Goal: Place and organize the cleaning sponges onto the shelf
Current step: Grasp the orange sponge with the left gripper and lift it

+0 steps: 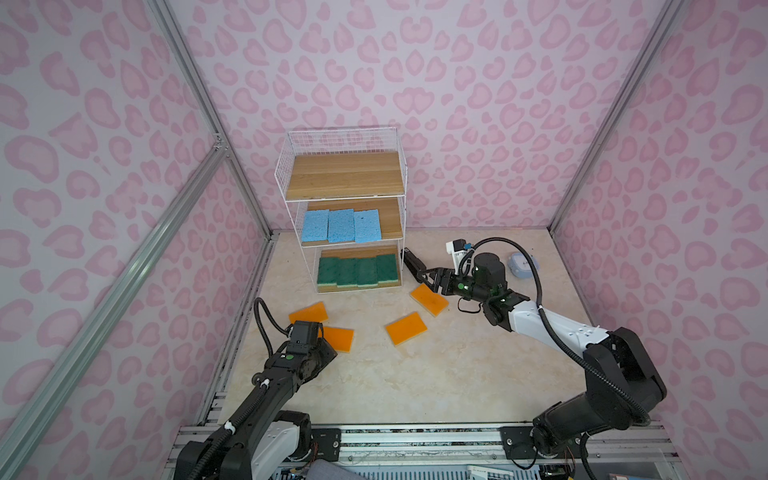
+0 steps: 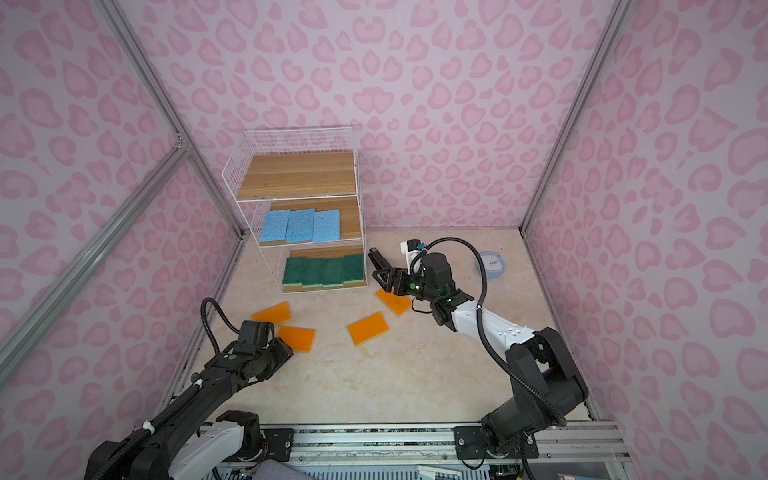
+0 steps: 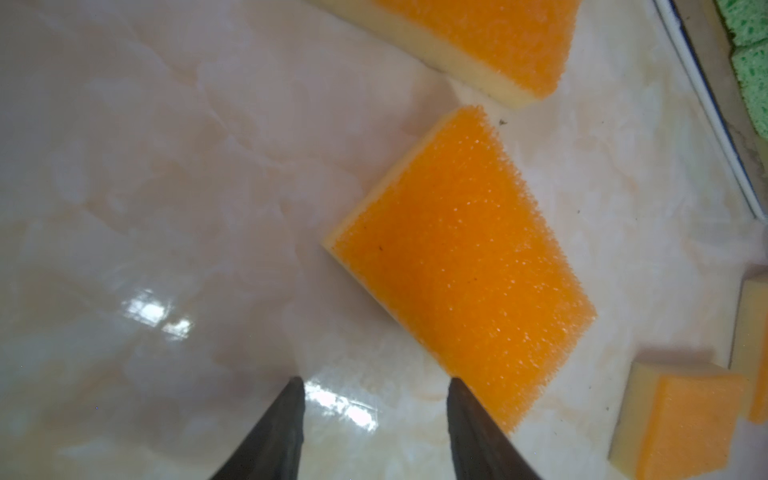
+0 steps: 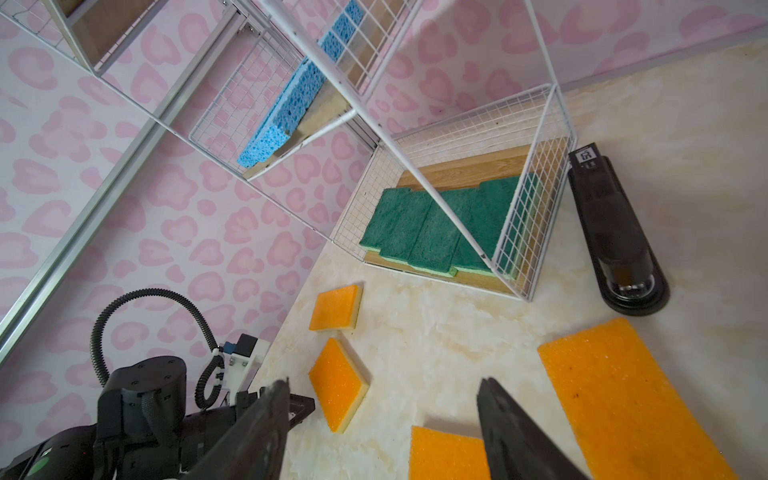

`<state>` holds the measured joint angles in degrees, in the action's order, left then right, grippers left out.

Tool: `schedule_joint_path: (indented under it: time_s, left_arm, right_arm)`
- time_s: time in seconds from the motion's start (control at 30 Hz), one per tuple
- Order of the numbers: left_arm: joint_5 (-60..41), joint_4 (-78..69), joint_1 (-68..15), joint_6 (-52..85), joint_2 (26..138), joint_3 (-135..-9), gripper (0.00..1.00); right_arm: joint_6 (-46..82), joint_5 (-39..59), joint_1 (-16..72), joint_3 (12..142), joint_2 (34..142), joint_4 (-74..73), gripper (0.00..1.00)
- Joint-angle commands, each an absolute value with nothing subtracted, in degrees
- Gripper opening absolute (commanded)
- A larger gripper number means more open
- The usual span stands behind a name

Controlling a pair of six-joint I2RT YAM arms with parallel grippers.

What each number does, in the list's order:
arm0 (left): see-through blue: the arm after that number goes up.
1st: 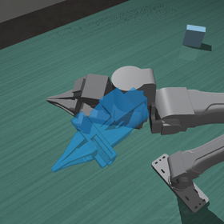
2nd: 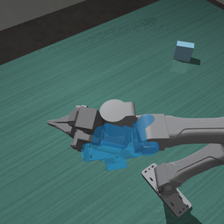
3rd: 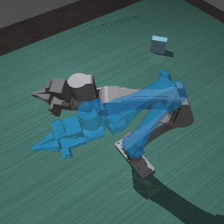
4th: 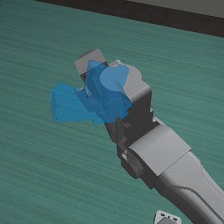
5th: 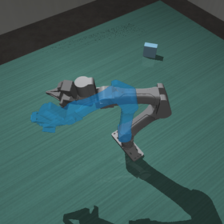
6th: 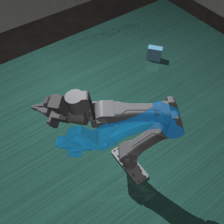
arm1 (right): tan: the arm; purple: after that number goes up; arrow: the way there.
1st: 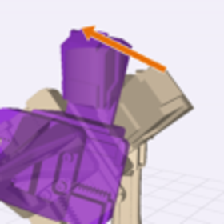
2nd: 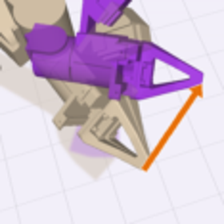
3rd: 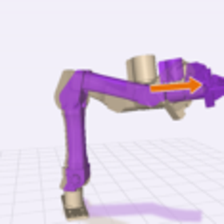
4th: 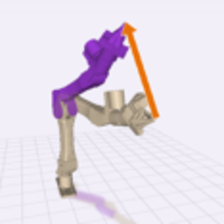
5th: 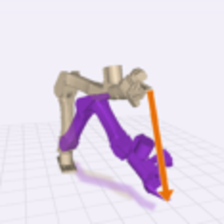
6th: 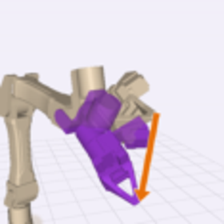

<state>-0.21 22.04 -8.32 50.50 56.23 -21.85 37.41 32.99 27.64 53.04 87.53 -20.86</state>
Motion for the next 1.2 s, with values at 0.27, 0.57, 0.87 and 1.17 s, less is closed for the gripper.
schedule_joint_path:
  time_s: [0.27,0.57,0.87,1.17]
  left_arm:
    - [2.29,13.09,-8.43,52.19,59.01,-21.69,0.57]
    - [3.31,9.55,-8.38,52.48,65.61,-22.92,0.53]
    - [5.04,7.75,-8.52,50.87,67.9,-22.75,0.09]
    - [-0.67,10.91,-11.08,42.02,62.57,-28.14,0.03]
  right_arm:
    - [37.03,33.57,28.66,52.6,87.48,-21.93,0.72]
    - [36.37,33.05,28.93,51.54,86.07,-20.44,0.72]
    - [34.34,34.32,30.05,50.76,85.63,-17.28,0.73]
    - [36.64,40.98,30.37,50.18,87.22,-20.63,0.73]
